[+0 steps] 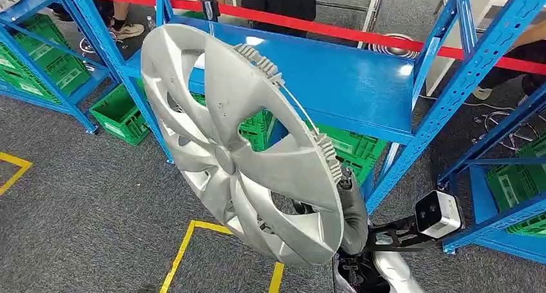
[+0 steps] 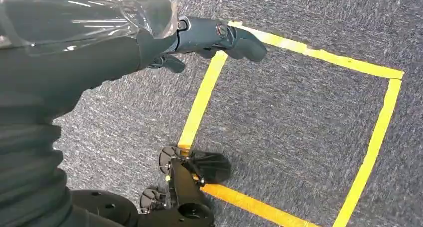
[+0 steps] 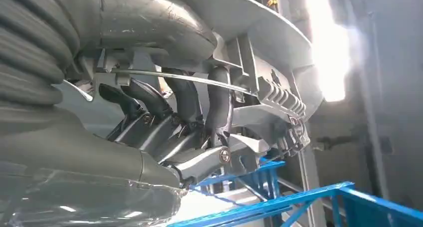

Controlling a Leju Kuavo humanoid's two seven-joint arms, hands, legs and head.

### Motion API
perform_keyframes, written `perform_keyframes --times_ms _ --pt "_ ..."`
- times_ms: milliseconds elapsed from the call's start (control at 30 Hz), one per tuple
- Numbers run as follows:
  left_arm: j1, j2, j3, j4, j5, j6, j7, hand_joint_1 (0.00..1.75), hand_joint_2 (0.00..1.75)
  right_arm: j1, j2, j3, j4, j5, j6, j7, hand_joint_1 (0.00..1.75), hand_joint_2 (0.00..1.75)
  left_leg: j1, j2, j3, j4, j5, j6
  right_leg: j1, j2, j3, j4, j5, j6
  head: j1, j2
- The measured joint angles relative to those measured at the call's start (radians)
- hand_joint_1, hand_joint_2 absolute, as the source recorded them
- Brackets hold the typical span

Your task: Take the parts from the cabinet and place them on the table.

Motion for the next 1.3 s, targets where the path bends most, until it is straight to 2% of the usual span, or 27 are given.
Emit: perform_keyframes --times_ms 33,100,167,200,233,300,333,367,433,500,533,567,600,667,700,733,767,967,1000,1033,1067,1100,1133,1200,1233,1267,1300 --pt "0.001 -0.002 0.0 0.0 0.0 0.0 0.001 0.0 1.75 -0.002 0.002 0.001 0.0 0.0 0.0 0.001 1.75 1.75 0.001 0.0 -0.012 0.028 -0.037 -0.007 0.003 0.0 -0.007 0.0 0.005 -0.008 -0.003 0.0" --pt "0.001 -0.001 0.0 0.0 0.0 -0.001 0.002 0.0 1.75 -0.002 0.006 0.002 0.0 -0.002 0.0 0.002 1.75 1.75 0.01 0.001 -0.062 0.173 -0.139 -0.022 0.005 -0.002 -0.021 0.001 0.017 -0.018 -0.005 0.0" --pt "0.001 -0.001 0.0 0.0 0.001 -0.001 0.003 0.0 1.75 -0.002 0.008 0.004 0.003 -0.002 0.0 0.004 1.75 1.75 0.014 0.001 -0.099 0.303 -0.192 -0.032 0.008 -0.003 -0.037 0.005 0.027 -0.017 -0.005 0.0" --pt "0.002 -0.002 0.0 0.0 0.001 -0.001 0.005 0.0 1.75 -0.002 0.008 0.006 0.006 -0.002 0.0 0.006 1.75 1.75 0.015 0.002 -0.088 0.305 -0.181 -0.032 0.008 -0.003 -0.047 0.009 0.031 -0.016 -0.006 0.0" --pt "0.001 -0.002 0.0 0.0 0.002 -0.001 0.006 0.0 1.75 -0.002 0.008 0.007 0.008 -0.002 0.0 0.008 1.75 1.75 0.015 0.002 -0.055 0.261 -0.154 -0.031 0.008 -0.003 -0.054 0.014 0.034 -0.013 -0.006 0.0" --pt "0.001 -0.001 0.0 0.0 0.002 -0.001 0.006 0.0 1.75 -0.002 0.008 0.009 0.008 -0.002 0.0 0.011 1.75 1.75 0.015 0.002 0.064 0.076 -0.086 -0.021 0.009 -0.001 -0.065 0.022 0.038 -0.012 -0.006 0.0" --pt "0.0 0.0 0.0 0.0 0.002 -0.001 0.006 0.0 1.75 -0.003 0.009 0.01 0.008 -0.002 0.0 0.011 1.75 1.75 0.012 0.0 0.106 0.0 -0.096 -0.012 0.009 -0.001 -0.066 0.024 0.04 -0.008 -0.006 0.0" --pt "0.0 0.001 0.0 0.0 0.002 -0.001 0.007 0.0 1.75 -0.008 0.01 0.011 0.009 -0.002 0.0 0.012 1.75 1.75 0.006 0.0 0.114 -0.01 -0.094 -0.005 0.016 -0.002 -0.072 0.024 0.047 0.002 -0.004 0.0" --pt "0.001 0.001 0.0 0.0 0.002 -0.003 0.007 0.0 1.75 -0.012 0.011 0.015 0.01 -0.004 0.0 0.013 1.75 1.75 -0.001 0.0 0.103 -0.008 -0.087 0.005 0.01 -0.002 -0.077 0.023 0.057 0.017 -0.008 0.0" --pt "0.002 0.003 0.0 0.0 0.002 -0.008 0.009 0.0 1.75 -0.014 0.011 0.016 0.01 -0.007 0.001 0.013 1.75 1.75 0.005 0.004 0.099 -0.034 -0.063 0.027 0.017 -0.001 -0.079 0.021 0.064 0.032 -0.007 0.0" --pt "0.0 0.003 0.0 0.0 0.002 -0.009 0.009 0.0 1.75 -0.015 0.01 0.017 0.012 -0.008 0.001 0.013 1.75 1.75 0.008 0.007 0.1 -0.037 -0.052 0.033 0.016 -0.001 -0.096 0.04 0.043 0.027 -0.006 0.0" --pt "-0.002 0.005 0.0 0.0 0.002 -0.009 0.01 0.0 1.75 -0.018 0.009 0.018 0.013 -0.009 0.001 0.013 1.75 1.75 0.008 0.008 0.088 -0.039 -0.042 0.045 0.014 0.0 -0.124 0.098 -0.004 0.016 -0.002 0.0" --pt "-0.001 0.005 0.0 0.0 0.001 -0.009 0.01 0.0 1.75 -0.018 0.008 0.019 0.014 -0.011 0.0 0.013 1.75 1.75 0.007 0.008 0.076 -0.038 -0.035 0.044 0.013 0.0 -0.156 0.178 -0.049 0.01 -0.002 0.0" --pt "-0.001 0.004 0.0 0.0 0.001 -0.011 0.01 0.0 1.75 -0.016 0.006 0.02 0.017 -0.013 0.0 0.013 1.75 1.75 0.006 0.009 0.052 -0.035 -0.021 0.043 0.01 0.0 -0.205 0.327 -0.108 0.014 -0.002 0.0" --pt "-0.001 0.004 0.0 0.0 0.001 -0.012 0.01 0.0 1.75 -0.016 0.004 0.02 0.019 -0.014 0.0 0.013 1.75 1.75 0.006 0.009 0.041 -0.032 -0.015 0.041 0.008 0.0 -0.204 0.346 -0.107 0.024 -0.002 0.0" --pt "-0.001 0.003 0.0 0.0 0.0 -0.012 0.01 0.0 1.75 -0.016 0.003 0.021 0.02 -0.014 -0.001 0.013 1.75 1.75 0.006 0.009 0.031 -0.029 -0.01 0.039 0.005 0.0 -0.178 0.318 -0.09 0.036 -0.002 0.0" --pt "-0.001 0.002 0.0 0.0 0.0 -0.012 0.01 0.0 1.75 -0.017 0.002 0.021 0.021 -0.014 -0.001 0.013 1.75 1.75 0.007 0.009 0.021 -0.024 -0.006 0.035 0.0 0.0 -0.128 0.244 -0.061 0.049 -0.002 0.0" --pt "-0.001 0.002 0.0 0.0 0.0 -0.012 0.01 0.0 1.75 -0.017 0.002 0.021 0.021 -0.014 -0.001 0.013 1.75 1.75 0.007 0.008 0.018 -0.022 -0.004 0.034 -0.001 0.0 -0.106 0.21 -0.051 0.053 -0.002 0.0" --pt "-0.001 0.002 0.0 0.0 0.0 -0.012 0.01 0.0 1.75 -0.019 0.002 0.021 0.021 -0.014 -0.001 0.013 1.75 1.75 0.009 0.008 0.007 -0.01 -0.002 0.03 -0.004 -0.002 -0.024 0.081 -0.021 0.061 -0.002 0.0" --pt "-0.001 0.002 0.0 0.0 0.0 -0.013 0.01 0.0 1.75 -0.02 0.002 0.021 0.021 -0.014 -0.001 0.013 1.75 1.75 0.008 0.008 -0.001 -0.001 -0.001 0.027 -0.005 -0.002 0.006 0.02 -0.041 0.053 -0.002 0.0" --pt "0.001 0.001 0.0 0.0 0.0 -0.016 0.01 0.0 1.75 -0.018 0.0 0.021 0.022 -0.015 -0.001 0.012 1.75 1.75 0.005 0.008 -0.013 0.007 0.013 0.005 0.006 0.004 0.0 0.027 -0.029 0.033 -0.002 0.0" --pt "0.002 0.005 0.0 0.001 0.0 -0.016 0.011 0.0 1.75 -0.02 0.001 0.021 0.022 -0.015 -0.002 0.012 1.75 1.75 0.013 0.003 -0.031 0.02 0.001 -0.013 -0.004 0.002 -0.016 0.024 -0.01 0.004 -0.001 0.0" --pt "0.002 0.004 0.0 0.002 0.0 -0.016 0.011 0.0 1.75 -0.02 0.002 0.021 0.022 -0.015 -0.002 0.012 1.75 1.75 0.014 0.004 -0.046 0.059 -0.048 -0.017 -0.004 0.001 -0.025 0.024 -0.003 -0.007 -0.005 0.0" --pt "0.002 0.003 -0.001 0.002 -0.002 -0.018 0.011 0.0 1.75 -0.019 0.003 0.021 0.022 -0.014 -0.003 0.011 1.75 1.75 0.017 0.004 -0.093 0.208 -0.155 -0.028 0.0 0.001 -0.043 0.025 0.012 -0.014 -0.005 0.0" --pt "0.002 0.003 -0.002 0.002 -0.002 -0.018 0.011 0.0 1.75 -0.016 0.003 0.021 0.022 -0.014 -0.004 0.011 1.75 1.75 0.019 0.004 -0.111 0.281 -0.185 -0.031 0.003 0.0 -0.052 0.025 0.019 -0.014 -0.005 0.0" --pt "0.002 0.003 -0.003 0.002 -0.002 -0.019 0.012 0.0 1.75 -0.014 0.003 0.021 0.022 -0.014 -0.004 0.011 1.75 1.75 0.019 0.004 -0.113 0.318 -0.189 -0.032 0.005 0.0 -0.061 0.026 0.026 -0.016 -0.005 0.0" --pt "0.002 0.003 -0.006 0.002 -0.002 -0.019 0.012 0.0 1.75 -0.012 0.003 0.021 0.022 -0.014 -0.005 0.011 1.75 1.75 0.02 0.004 -0.095 0.311 -0.171 -0.032 0.006 0.0 -0.07 0.026 0.032 -0.015 -0.005 0.0"
